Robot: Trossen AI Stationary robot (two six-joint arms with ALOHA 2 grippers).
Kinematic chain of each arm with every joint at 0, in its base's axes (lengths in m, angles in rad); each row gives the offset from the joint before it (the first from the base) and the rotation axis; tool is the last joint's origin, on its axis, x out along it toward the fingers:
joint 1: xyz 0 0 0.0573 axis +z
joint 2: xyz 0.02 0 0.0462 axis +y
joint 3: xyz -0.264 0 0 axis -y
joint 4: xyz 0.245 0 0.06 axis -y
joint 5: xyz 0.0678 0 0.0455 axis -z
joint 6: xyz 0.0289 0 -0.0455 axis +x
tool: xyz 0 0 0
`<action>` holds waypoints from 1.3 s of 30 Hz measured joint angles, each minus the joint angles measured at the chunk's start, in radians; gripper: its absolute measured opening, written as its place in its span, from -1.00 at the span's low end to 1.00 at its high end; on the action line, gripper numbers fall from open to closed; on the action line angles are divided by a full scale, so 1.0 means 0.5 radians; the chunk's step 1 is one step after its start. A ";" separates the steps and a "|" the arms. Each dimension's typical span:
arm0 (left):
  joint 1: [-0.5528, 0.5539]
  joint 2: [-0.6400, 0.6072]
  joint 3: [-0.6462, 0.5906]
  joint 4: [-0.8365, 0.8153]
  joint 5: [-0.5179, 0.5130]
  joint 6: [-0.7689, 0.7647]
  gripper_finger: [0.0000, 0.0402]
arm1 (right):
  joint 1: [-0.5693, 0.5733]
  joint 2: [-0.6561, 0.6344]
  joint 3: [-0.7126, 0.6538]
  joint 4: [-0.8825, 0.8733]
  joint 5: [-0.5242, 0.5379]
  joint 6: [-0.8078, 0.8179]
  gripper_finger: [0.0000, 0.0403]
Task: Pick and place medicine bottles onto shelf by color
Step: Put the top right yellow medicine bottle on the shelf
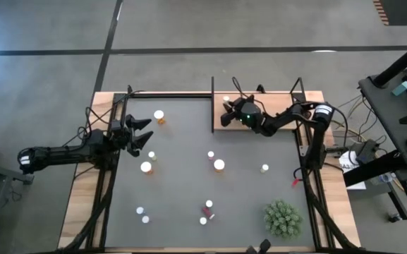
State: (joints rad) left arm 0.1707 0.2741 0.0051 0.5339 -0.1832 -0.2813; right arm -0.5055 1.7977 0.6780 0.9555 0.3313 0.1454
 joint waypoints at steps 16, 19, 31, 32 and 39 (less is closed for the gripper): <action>0.000 0.001 0.000 0.000 0.000 0.000 0.50 | -0.106 0.053 0.045 -0.086 0.002 -0.030 -0.53; 0.000 0.000 0.000 0.000 0.000 0.000 0.50 | -0.107 0.051 0.045 -0.110 0.003 -0.031 -0.53; 0.000 0.000 0.000 0.000 0.000 0.000 0.50 | -0.107 0.048 0.047 -0.160 0.020 -0.033 -0.53; 0.000 0.000 0.000 0.000 0.000 0.000 0.50 | -0.107 0.048 0.047 -0.162 0.020 -0.033 -0.53; 0.000 0.000 0.000 0.000 0.001 0.000 0.50 | -0.107 0.049 0.045 -0.166 0.020 -0.033 -0.53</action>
State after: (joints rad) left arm 0.1707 0.2741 0.0051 0.5339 -0.1829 -0.2813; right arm -0.5591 1.8224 0.7006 0.8726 0.3412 0.1287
